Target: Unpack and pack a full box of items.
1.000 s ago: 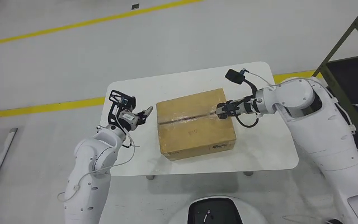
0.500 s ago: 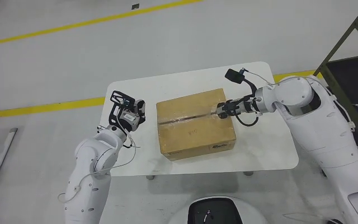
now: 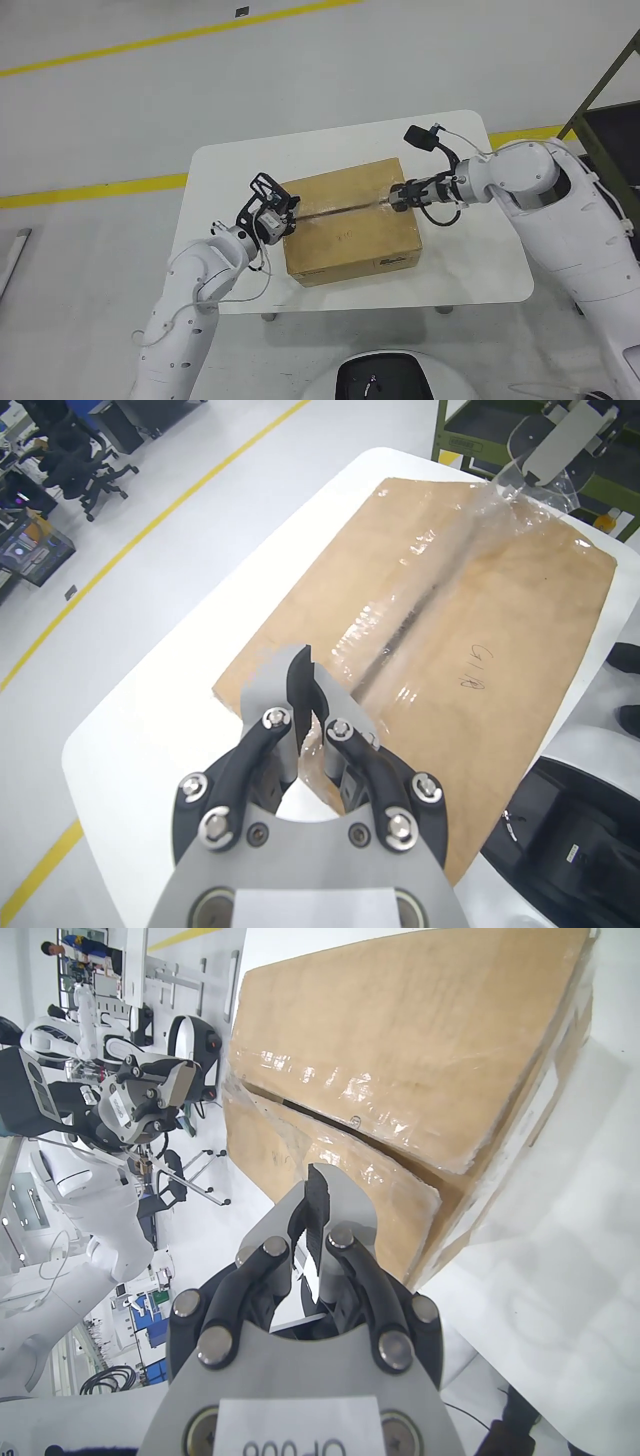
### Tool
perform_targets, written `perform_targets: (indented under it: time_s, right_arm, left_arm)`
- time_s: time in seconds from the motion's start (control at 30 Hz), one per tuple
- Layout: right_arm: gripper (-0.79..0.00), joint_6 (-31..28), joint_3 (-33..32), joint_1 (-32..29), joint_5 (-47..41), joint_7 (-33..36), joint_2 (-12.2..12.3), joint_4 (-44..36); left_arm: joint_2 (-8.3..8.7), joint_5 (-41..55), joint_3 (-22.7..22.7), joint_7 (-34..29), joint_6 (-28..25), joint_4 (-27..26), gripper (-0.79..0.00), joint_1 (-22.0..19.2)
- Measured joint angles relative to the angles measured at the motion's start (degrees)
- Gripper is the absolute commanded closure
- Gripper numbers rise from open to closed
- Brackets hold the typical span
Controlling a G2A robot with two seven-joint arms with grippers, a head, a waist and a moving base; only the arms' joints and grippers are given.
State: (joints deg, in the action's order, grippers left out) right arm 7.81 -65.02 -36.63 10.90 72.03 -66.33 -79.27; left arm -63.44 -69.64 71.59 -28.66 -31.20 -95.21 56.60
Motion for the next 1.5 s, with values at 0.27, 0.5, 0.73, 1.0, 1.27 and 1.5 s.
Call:
perform_targets:
  time_s: [0.27,0.5,0.73,1.0,1.27,1.5]
  right_arm:
    - [0.000,0.09,0.41,-0.08,-0.46,-0.19,0.26,0.08]
    - [0.000,0.49,-0.07,-0.16,-1.37,0.98,0.71,-1.02]
    - [0.000,0.82,-0.59,-0.69,-2.21,1.34,1.17,-2.36]
    - [0.000,0.83,-0.02,-0.60,-1.54,-0.65,1.41,-1.30]
    - [0.000,1.13,0.71,-0.11,-1.17,-1.59,1.55,-0.38]
    - [0.000,1.18,1.70,0.65,-1.24,-1.79,1.56,0.51]
  left_arm:
    - [-0.37,-0.40,-2.56,-0.28,-0.14,2.18,0.000,-1.79]
    - [-0.54,-1.09,-3.56,0.10,0.40,2.69,0.000,-2.55]
    - [-0.54,-1.23,-3.66,0.25,0.72,2.47,0.000,-2.51]
    - [-0.52,-1.76,-4.22,0.21,-0.05,2.25,0.000,-2.40]
    - [-0.54,-2.10,-4.43,0.66,0.14,2.03,0.000,-2.45]
    - [-0.61,-2.54,-5.09,0.69,-0.28,2.31,0.000,-2.80]
